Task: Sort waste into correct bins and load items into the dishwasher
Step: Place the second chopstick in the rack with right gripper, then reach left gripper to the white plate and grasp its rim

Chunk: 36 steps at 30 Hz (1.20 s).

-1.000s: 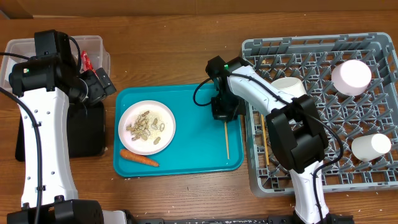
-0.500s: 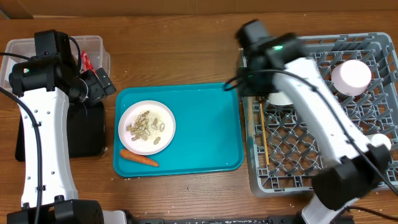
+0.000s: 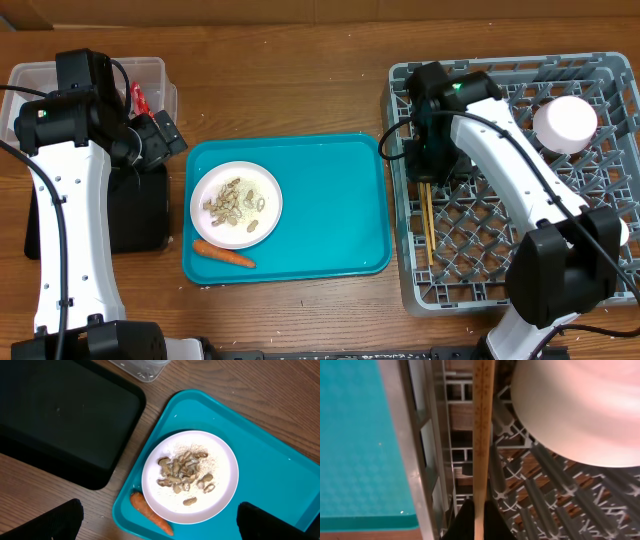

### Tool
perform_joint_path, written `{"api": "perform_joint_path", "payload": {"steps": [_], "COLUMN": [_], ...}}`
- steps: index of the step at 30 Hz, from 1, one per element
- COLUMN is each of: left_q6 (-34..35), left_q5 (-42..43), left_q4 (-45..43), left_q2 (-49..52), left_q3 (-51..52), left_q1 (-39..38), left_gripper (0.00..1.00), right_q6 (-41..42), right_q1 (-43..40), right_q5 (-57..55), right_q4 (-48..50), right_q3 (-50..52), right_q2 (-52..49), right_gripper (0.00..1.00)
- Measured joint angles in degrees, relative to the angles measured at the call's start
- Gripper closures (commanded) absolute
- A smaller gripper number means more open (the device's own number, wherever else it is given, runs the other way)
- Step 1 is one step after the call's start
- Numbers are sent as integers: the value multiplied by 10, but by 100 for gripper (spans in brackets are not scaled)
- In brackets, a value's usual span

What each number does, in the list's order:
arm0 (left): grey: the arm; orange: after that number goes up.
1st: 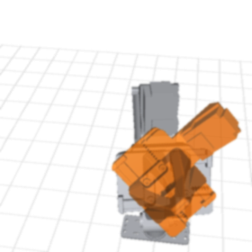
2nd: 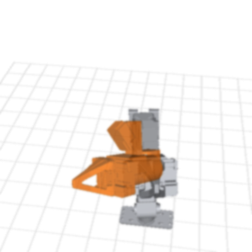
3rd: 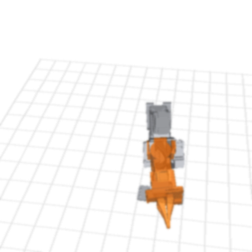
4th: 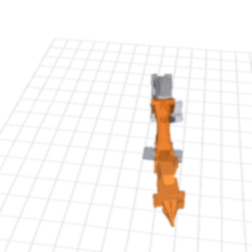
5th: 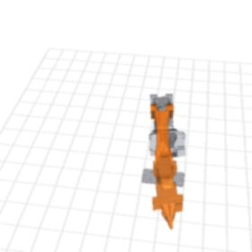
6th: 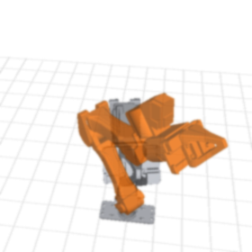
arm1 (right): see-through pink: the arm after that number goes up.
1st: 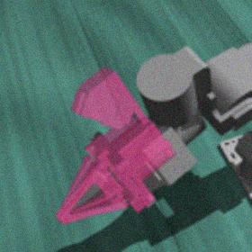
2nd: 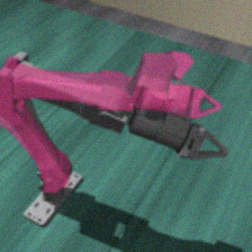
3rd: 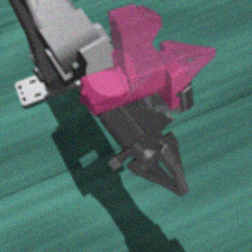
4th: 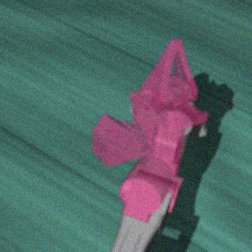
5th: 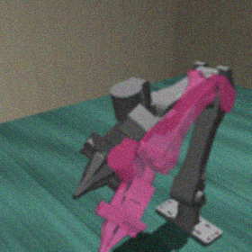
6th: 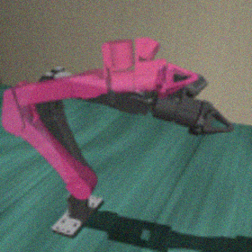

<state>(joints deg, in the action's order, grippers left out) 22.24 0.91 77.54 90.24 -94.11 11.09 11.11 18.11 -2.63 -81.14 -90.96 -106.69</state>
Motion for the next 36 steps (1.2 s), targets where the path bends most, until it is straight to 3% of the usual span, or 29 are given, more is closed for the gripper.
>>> {"api": "perform_joint_path", "payload": {"steps": [6,16,18,24,31,36], "left_q6": [0,0,0,0,11,29], "left_q5": [0,0,0,0,0,0], "left_q4": [1,7,7,-3,-20,-19], "left_q2": [0,0,0,0,25,89], "left_q3": [0,0,0,0,2,12], "left_q1": [0,-17,-38,-145,-270,-322], "left_gripper": [0,0,0,0,0,0], "right_q6": [-6,12,22,35,37,36], "right_q1": [0,-24,-64,-219,-380,-397], "right_q5": [5,9,9,6,44,67], "right_q4": [9,16,15,-22,-56,-54], "right_q3": [8,-28,-35,-45,-44,-33], "right_q2": [0,47,90,186,202,202], "right_gripper": [69,68,68,40,39,40]}}
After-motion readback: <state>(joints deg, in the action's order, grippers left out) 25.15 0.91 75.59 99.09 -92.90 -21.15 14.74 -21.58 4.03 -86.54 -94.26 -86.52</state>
